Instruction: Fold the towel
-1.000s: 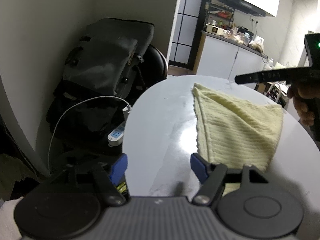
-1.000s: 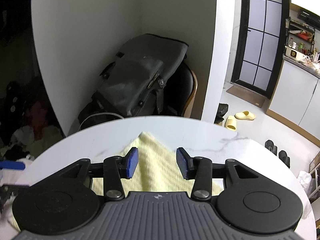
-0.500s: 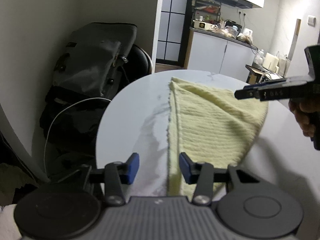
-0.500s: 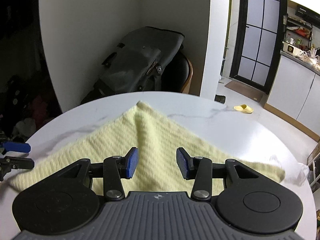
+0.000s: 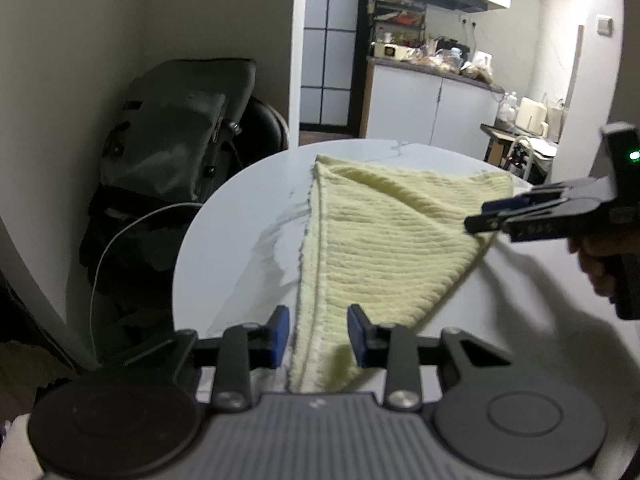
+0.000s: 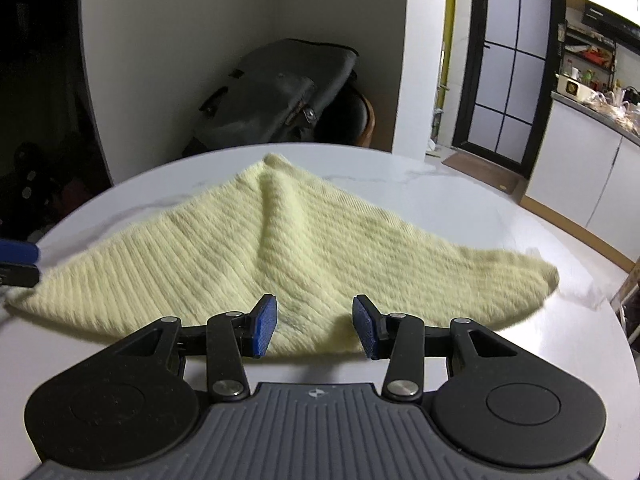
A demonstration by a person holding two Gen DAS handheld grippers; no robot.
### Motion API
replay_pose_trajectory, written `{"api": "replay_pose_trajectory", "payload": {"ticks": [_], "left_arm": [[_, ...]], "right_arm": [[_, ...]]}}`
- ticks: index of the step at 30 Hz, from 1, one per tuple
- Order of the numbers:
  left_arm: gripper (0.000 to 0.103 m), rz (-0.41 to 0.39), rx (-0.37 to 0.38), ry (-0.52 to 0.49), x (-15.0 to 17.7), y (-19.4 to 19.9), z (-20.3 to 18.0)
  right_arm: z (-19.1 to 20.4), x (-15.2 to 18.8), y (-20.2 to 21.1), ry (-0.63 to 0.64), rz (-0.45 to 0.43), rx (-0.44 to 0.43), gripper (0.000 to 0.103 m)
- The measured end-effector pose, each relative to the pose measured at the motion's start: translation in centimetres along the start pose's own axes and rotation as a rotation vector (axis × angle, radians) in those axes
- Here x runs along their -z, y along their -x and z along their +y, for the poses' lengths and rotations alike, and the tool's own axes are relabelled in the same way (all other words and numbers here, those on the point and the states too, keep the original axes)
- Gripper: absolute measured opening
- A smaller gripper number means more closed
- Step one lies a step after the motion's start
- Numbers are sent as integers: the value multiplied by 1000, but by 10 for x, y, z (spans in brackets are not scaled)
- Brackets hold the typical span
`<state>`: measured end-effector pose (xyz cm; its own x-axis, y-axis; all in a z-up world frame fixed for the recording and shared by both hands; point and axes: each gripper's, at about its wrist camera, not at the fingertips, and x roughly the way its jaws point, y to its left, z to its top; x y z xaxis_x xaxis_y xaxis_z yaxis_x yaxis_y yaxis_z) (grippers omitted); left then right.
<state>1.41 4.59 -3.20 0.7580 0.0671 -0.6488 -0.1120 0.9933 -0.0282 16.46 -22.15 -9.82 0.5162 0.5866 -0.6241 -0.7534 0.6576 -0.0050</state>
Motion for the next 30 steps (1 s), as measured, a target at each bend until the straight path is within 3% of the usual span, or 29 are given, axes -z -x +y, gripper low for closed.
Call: {"api": "replay_pose_trajectory", "payload": {"ticks": [8, 16, 20, 30], "left_arm": [[11, 14, -2, 15, 12, -3, -3], [5, 12, -9, 1, 16, 1, -5], [5, 17, -33, -13, 16, 1, -8], [5, 14, -44, 10, 20, 7, 2]], "right_arm": [[-3, 4, 10, -1, -18, 43, 47], [-38, -4, 11, -65, -52, 136, 47], [-56, -11, 3, -95, -25, 190, 47], [-60, -6, -10, -65, 18, 155, 47]]}}
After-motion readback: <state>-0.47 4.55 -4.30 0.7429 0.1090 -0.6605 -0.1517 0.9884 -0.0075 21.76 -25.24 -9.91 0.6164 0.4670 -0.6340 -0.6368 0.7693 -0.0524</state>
